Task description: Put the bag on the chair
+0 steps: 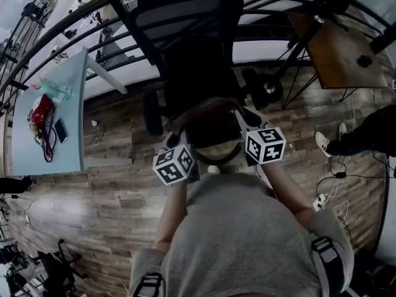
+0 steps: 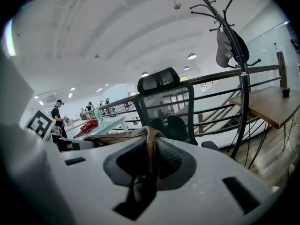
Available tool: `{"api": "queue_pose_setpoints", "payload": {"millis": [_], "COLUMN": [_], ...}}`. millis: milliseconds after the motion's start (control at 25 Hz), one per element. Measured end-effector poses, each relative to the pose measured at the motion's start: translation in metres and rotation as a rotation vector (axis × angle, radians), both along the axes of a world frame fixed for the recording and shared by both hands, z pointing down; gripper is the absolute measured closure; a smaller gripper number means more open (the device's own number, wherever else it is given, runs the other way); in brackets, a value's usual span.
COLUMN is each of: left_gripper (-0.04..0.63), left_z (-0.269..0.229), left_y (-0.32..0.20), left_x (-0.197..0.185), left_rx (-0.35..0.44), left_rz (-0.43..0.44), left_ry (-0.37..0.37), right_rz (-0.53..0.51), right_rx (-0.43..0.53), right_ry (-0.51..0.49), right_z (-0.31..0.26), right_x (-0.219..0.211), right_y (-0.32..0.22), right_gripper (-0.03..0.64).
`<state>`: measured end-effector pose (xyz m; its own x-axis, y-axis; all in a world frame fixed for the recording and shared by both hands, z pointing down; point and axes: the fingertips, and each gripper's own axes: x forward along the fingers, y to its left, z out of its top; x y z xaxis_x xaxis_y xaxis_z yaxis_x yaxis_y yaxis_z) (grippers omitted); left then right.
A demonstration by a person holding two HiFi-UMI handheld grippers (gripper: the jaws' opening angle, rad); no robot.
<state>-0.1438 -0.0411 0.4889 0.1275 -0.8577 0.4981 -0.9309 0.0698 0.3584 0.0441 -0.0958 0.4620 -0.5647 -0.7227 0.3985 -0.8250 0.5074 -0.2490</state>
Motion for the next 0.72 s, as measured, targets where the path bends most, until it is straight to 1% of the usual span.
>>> {"api": "queue_pose_setpoints", "payload": {"millis": [240, 720], "left_gripper": [0.572, 0.572], "left_z": [0.004, 0.021], "left_y": [-0.026, -0.067], "left_x": [-0.005, -0.007], "left_rx": [0.004, -0.017], "left_rz": [0.030, 0.015], "left_ry": [0.008, 0.019], "right_rz": [0.026, 0.001], "right_rx": [-0.004, -0.010], "right_ry": [0.022, 0.046], "right_z": [0.002, 0.013], "right_x": [-0.003, -0.007], "right_y": [-0.019, -0.068], "right_gripper": [0.568, 0.569]}}
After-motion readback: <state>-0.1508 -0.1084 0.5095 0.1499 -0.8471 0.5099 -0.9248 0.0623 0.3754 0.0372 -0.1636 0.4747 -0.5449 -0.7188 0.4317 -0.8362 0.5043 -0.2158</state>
